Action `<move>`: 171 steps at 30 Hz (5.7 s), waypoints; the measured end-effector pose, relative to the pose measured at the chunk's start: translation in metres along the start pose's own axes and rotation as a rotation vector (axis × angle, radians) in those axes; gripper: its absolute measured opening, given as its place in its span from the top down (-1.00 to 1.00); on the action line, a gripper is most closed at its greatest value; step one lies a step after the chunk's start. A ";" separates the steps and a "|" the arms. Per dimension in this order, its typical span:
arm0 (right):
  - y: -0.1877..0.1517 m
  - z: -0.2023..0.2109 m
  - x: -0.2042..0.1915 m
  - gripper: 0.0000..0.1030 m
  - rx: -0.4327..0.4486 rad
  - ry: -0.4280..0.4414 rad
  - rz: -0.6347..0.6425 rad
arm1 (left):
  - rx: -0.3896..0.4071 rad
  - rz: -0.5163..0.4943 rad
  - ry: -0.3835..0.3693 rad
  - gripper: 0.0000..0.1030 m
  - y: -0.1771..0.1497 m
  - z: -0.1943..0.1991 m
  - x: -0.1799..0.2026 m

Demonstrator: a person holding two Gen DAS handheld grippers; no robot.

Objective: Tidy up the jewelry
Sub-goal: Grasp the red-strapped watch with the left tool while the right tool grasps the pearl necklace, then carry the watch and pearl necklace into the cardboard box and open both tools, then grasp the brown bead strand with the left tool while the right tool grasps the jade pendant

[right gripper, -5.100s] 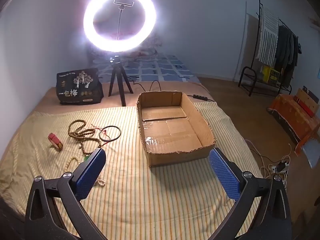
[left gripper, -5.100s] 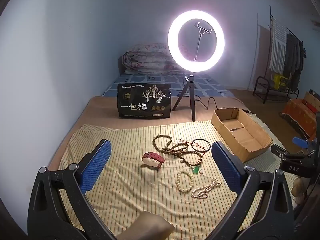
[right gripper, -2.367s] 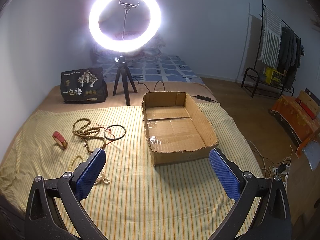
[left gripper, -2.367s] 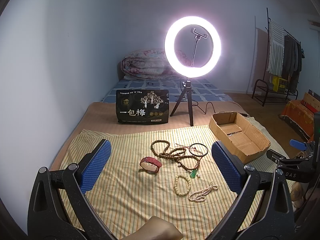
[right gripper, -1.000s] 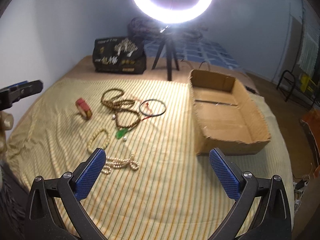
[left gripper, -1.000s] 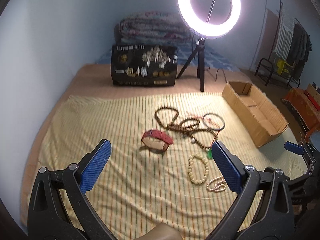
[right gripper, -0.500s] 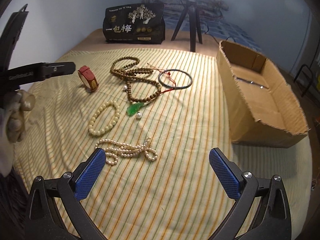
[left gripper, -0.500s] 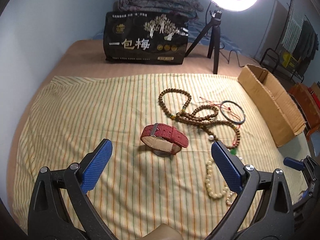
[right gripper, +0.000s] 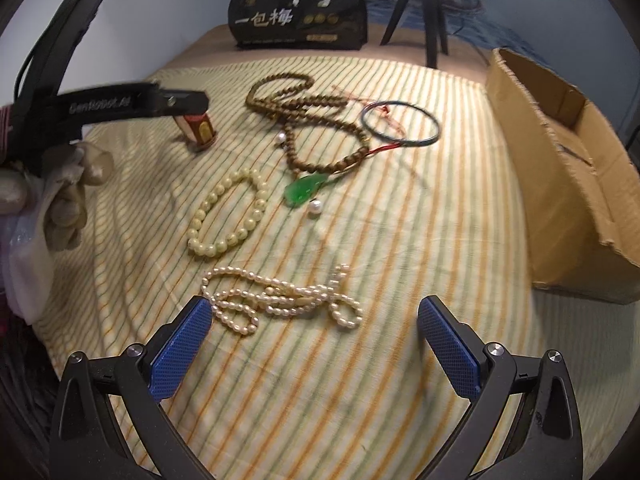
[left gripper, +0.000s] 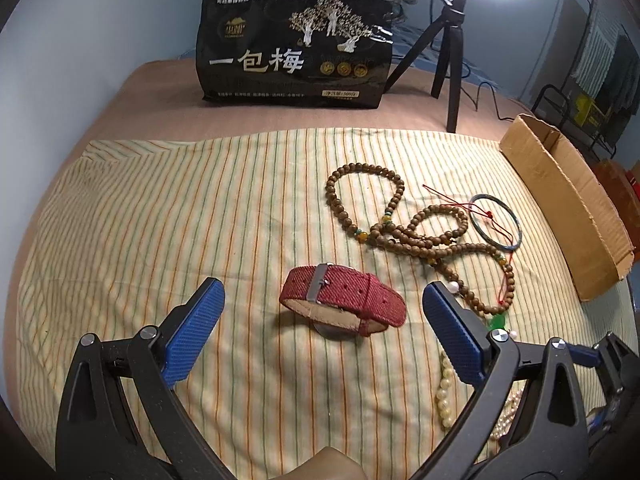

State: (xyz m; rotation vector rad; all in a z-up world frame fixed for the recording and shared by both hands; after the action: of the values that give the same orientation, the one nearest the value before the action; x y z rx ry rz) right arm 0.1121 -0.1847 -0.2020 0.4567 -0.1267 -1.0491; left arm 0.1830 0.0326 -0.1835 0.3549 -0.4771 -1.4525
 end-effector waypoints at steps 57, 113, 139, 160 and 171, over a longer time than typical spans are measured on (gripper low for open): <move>0.038 0.122 0.068 0.87 0.383 -0.084 -0.092 | 0.169 -0.037 -0.150 -0.17 0.039 0.068 0.085; 0.024 0.108 0.208 -0.04 0.276 -0.228 -0.381 | 0.065 -0.220 -0.269 -0.47 0.093 0.005 0.266; 0.038 0.116 0.154 -0.06 0.276 -0.234 -0.253 | 0.088 -0.096 -0.155 -0.47 0.099 0.040 0.113; 0.068 0.068 0.091 -0.08 0.195 -0.136 -0.143 | -0.180 0.031 -0.139 -0.47 0.060 -0.037 0.046; 0.087 0.024 0.081 -0.08 0.104 0.019 -0.231 | -0.230 0.051 -0.128 -0.34 0.050 -0.060 0.050</move>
State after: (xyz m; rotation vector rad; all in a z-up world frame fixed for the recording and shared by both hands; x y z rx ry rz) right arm 0.2155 -0.2251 -0.1532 0.5854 -0.1139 -1.2683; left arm 0.2594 -0.0157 -0.2045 0.0668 -0.4134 -1.4686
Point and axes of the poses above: each gripper's, at about its wrist camera, not at the fingertips, and z roughly against the way its jaws point, x to its right, y to its top, the point moved 2 cm from there along -z, roughly the way its jaws point, and after that the axes turned 5 degrees about -x, right-handed, at the moved point
